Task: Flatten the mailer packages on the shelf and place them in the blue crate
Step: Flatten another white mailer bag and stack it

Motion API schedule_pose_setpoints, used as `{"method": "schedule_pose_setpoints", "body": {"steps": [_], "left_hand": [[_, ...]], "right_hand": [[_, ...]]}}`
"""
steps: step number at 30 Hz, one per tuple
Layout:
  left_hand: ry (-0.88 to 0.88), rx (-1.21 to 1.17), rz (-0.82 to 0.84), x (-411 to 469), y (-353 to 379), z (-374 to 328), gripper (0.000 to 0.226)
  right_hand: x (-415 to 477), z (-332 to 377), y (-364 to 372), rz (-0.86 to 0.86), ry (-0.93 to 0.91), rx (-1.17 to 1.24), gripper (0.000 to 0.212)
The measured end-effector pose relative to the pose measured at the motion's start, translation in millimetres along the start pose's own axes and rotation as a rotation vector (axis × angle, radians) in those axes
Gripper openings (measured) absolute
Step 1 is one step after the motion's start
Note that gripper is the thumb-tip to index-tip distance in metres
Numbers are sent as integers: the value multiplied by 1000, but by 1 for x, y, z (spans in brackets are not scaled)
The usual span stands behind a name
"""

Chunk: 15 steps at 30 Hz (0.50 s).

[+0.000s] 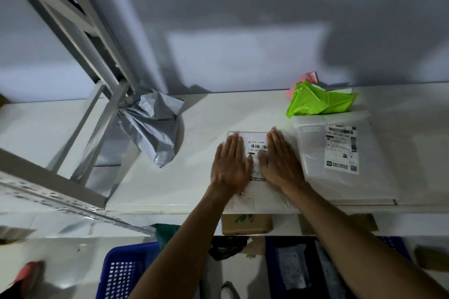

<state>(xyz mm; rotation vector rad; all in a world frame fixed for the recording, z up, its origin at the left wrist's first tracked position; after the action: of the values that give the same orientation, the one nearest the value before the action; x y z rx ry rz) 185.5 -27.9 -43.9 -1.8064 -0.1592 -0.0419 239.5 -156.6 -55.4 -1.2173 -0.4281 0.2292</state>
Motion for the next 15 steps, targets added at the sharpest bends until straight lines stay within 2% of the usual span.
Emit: {"method": "schedule_pose_setpoints", "body": {"steps": [4, 10, 15], "left_hand": [[77, -51, -1, -27, 13, -26, 63], [36, -74, -22, -30, 9, -27, 61], [53, -123, -76, -40, -2, -28, 61]], "right_hand": [[-5, 7, -8, -42, -13, -66, 65], [-37, 26, -11, -30, -133, -54, 58], [-73, 32, -16, -44, -146, -16, 57]]}}
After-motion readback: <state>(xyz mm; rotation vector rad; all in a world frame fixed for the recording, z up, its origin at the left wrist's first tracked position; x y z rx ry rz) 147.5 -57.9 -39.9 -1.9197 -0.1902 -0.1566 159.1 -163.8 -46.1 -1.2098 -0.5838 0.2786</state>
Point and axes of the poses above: each hand's wrist, its own x-axis towards the middle knuckle, its own y-axis out of the palm, z = x × y, the point moved 10 cm from there along x, towards the middle knuckle, and after that the axes turned 5 degrees about -y, right-handed, at the moved point
